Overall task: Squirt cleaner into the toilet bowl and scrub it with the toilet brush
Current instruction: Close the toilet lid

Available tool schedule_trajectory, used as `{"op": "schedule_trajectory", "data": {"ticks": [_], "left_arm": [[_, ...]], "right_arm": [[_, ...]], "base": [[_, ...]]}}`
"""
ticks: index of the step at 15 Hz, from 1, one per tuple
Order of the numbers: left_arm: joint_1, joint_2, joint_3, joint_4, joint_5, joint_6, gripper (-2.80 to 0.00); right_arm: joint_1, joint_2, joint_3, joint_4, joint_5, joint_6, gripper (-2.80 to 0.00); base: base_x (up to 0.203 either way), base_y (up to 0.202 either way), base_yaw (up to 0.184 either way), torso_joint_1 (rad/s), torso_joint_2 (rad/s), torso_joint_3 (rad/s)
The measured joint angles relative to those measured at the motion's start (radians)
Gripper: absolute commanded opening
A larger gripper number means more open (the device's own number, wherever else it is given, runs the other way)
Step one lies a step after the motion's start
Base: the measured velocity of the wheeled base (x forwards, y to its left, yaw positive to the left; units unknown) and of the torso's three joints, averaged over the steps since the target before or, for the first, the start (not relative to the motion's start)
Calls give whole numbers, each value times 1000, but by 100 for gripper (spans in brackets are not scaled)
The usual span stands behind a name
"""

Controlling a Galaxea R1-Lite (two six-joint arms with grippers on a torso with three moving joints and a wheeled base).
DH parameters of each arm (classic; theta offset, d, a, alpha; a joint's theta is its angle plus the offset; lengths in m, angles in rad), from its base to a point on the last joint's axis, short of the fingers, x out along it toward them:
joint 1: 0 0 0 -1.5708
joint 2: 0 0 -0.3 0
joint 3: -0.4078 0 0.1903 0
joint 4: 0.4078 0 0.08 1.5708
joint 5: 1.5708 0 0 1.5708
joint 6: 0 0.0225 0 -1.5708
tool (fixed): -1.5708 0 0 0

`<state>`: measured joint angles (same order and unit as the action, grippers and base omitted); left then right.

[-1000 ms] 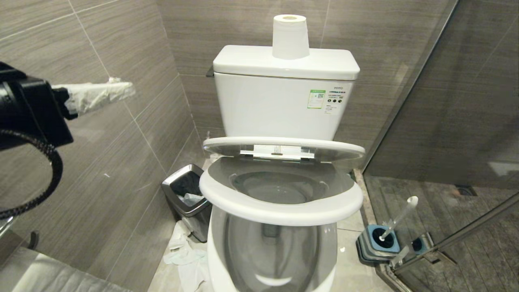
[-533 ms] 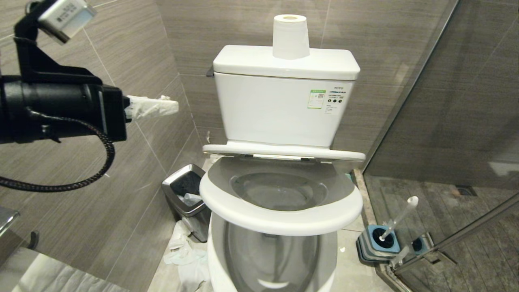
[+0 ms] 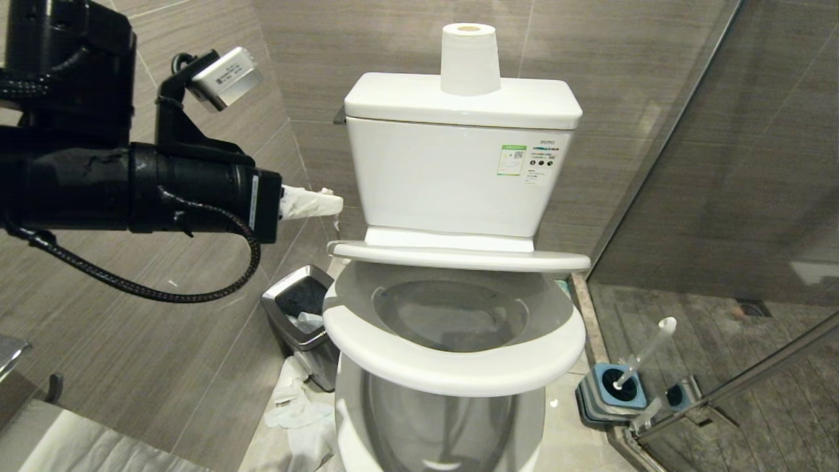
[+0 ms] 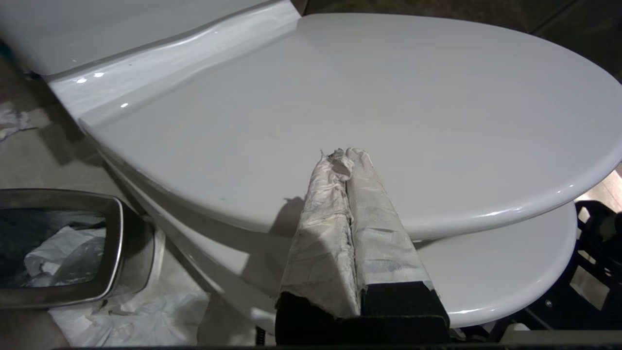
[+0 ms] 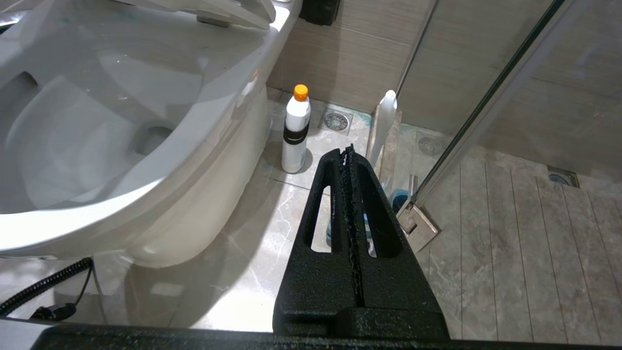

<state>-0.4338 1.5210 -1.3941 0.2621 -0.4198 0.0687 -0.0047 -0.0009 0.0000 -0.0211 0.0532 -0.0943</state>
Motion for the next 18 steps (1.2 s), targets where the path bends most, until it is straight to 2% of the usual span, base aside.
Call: {"op": "schedule_trajectory", "data": {"ticks": [4,8,10,14,18], "left_arm": [[-67,36,71,0,4,0,-280],[-126,64,222,-43,47,-9,-280],[-144,73,322,-121,74,-12,-280],[-156,137,504,-381,167,-42,-280],[-157,185,621,-458,218,-53,-280]], "right_arm": [[0,0,0,0,0,0,-280],[0,0,0,0,0,0,-280],[0,0,0,0,0,0,-280],[0,0,0,0,0,0,-280],[0,0,0,0,0,0,-280]], "base": [[0,0,0,0,0,0],[0,0,0,0,0,0],[0,0,0,0,0,0],[0,0,0,0,0,0],[0,0,0,0,0,0]]}}
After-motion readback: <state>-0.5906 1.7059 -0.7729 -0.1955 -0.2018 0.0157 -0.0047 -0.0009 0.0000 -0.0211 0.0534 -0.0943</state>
